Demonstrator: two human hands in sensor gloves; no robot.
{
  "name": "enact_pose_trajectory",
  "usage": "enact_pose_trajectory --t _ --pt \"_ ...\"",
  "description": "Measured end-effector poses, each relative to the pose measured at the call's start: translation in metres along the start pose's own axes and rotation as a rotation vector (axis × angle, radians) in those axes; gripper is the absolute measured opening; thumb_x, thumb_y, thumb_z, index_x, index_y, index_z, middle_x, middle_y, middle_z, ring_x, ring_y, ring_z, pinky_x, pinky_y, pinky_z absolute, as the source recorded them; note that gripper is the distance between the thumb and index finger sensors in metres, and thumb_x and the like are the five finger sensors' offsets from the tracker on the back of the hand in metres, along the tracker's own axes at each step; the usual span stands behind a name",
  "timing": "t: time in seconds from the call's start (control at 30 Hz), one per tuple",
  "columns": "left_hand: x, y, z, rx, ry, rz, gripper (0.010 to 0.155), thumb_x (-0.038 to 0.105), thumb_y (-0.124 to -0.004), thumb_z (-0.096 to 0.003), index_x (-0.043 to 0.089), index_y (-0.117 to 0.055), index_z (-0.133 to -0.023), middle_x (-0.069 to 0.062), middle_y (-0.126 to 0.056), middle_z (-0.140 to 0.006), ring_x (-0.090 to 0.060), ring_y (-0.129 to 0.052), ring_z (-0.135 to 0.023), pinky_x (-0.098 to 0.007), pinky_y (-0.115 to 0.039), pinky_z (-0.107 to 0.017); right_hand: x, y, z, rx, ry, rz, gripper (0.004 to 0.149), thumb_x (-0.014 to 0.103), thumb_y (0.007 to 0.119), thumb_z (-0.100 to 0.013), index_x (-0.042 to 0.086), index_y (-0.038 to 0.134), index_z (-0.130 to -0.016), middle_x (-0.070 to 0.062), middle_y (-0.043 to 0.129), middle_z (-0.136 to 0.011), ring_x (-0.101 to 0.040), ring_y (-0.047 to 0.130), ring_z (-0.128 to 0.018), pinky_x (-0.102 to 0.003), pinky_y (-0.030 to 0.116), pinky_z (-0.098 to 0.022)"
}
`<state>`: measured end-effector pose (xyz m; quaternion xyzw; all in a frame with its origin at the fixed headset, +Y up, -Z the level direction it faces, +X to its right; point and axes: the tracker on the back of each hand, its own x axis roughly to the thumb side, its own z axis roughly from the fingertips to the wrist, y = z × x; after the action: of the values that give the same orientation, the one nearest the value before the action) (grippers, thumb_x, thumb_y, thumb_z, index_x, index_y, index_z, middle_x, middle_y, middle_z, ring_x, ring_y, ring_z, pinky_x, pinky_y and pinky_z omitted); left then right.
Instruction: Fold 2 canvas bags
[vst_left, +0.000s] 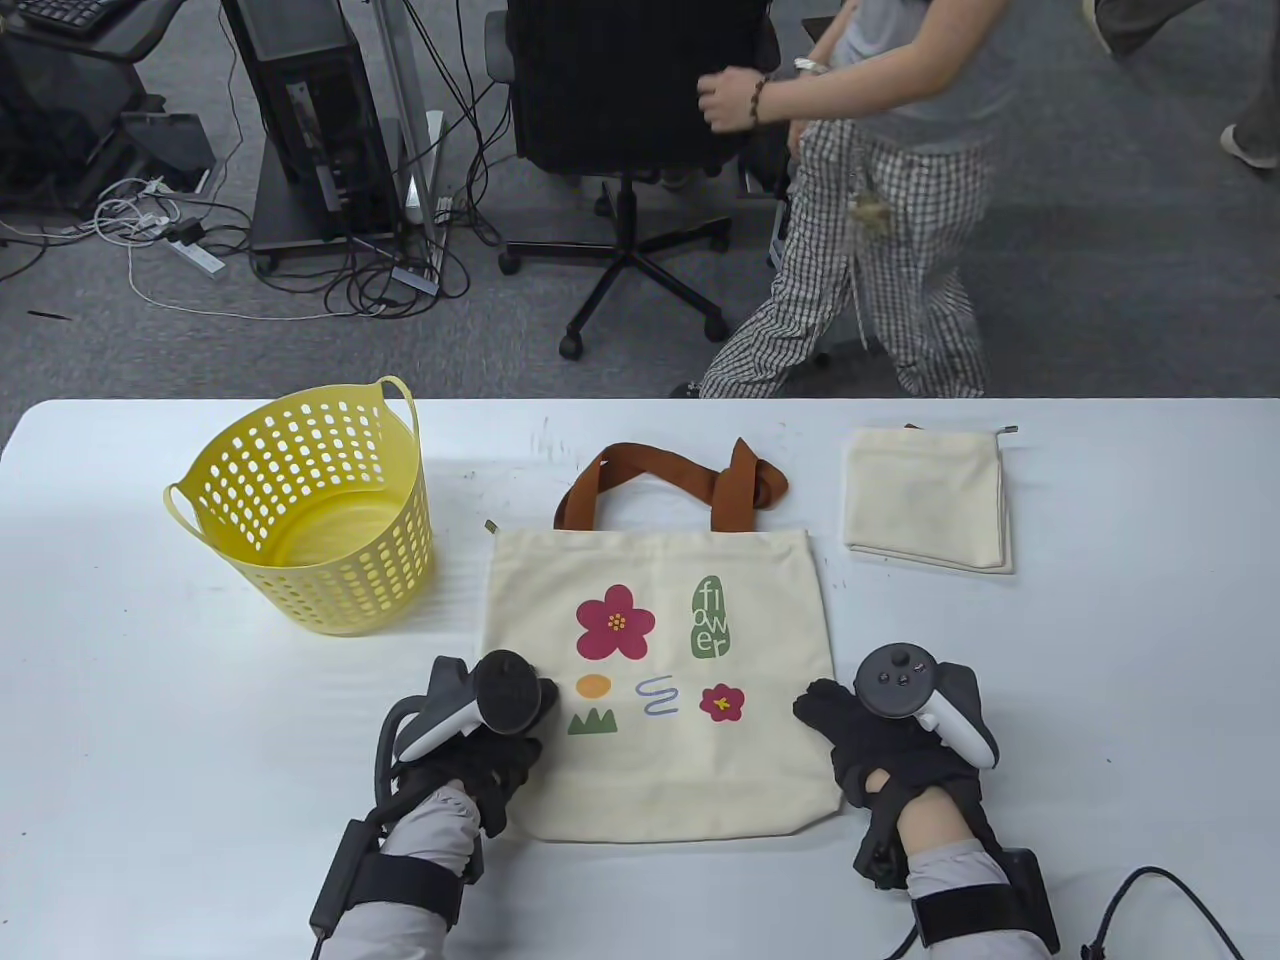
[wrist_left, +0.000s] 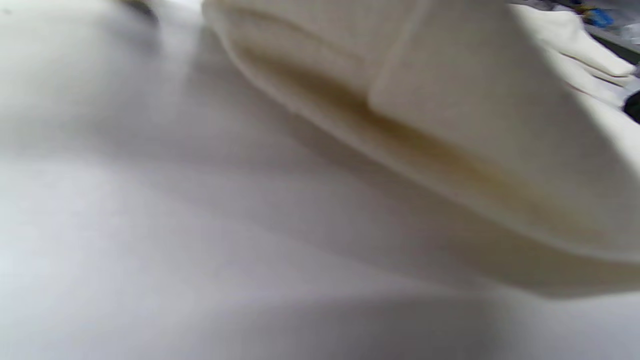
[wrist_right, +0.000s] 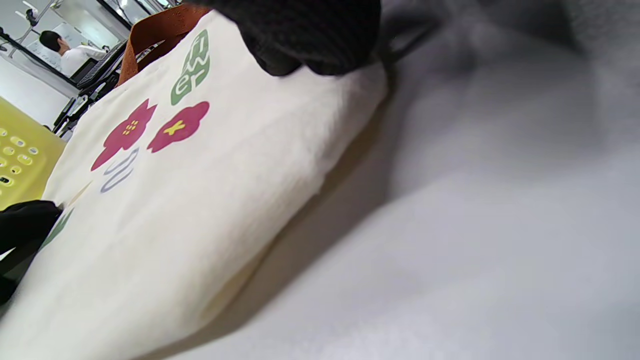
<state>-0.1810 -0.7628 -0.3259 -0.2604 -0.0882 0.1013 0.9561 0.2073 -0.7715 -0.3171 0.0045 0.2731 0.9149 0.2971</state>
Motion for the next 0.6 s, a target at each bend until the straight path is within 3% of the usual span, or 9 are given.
enact_pose_trajectory --t 0.17,0.4,0.47,0.6 --pt "0.005 -0.004 0.002 -0.056 0.072 0.052 0.076 0.039 -0.087 -0.0566 0.026 -0.043 -0.118 -0.009 -0.026 -0.124 -0.042 -0.019 -0.111 -0.074 -0.028 -0.072 -0.003 -0.010 0.007 -0.048 0.072 0.005 0.055 0.008 0.072 -0.050 0.020 0.066 -0.103 0.000 0.050 -0.112 -0.039 0.031 -0.103 -0.067 0.028 -0.071" --pt "0.014 -0.012 0.007 -0.057 0.057 0.146 0.081 0.038 -0.091 -0.0555 0.025 -0.041 -0.119 -0.003 -0.023 -0.125 -0.047 -0.011 -0.109 -0.075 -0.022 -0.071 -0.007 -0.021 0.016 -0.155 0.114 -0.017 0.044 0.012 0.077 -0.049 0.011 0.083 -0.093 -0.009 0.072 -0.100 -0.042 0.052 -0.098 -0.067 0.040 -0.068" --pt "0.012 -0.012 0.008 -0.050 0.046 0.155 0.079 0.037 -0.090 -0.0559 0.026 -0.044 -0.118 -0.003 -0.026 -0.125 -0.047 -0.012 -0.110 -0.075 -0.023 -0.071 -0.007 -0.022 0.015 -0.164 0.112 -0.003 0.042 0.012 0.078 -0.049 0.008 0.085 -0.091 -0.012 0.075 -0.096 -0.043 0.055 -0.096 -0.067 0.041 -0.068" --pt "0.006 -0.012 0.008 0.012 0.026 0.218 0.059 0.032 -0.075 -0.0631 0.023 -0.051 -0.117 -0.003 -0.034 -0.124 -0.047 -0.016 -0.110 -0.074 -0.024 -0.072 -0.009 -0.018 0.011 -0.167 0.086 0.001 0.048 0.010 0.078 -0.049 0.014 0.078 -0.097 -0.013 0.072 -0.095 -0.041 0.052 -0.097 -0.066 0.040 -0.069"
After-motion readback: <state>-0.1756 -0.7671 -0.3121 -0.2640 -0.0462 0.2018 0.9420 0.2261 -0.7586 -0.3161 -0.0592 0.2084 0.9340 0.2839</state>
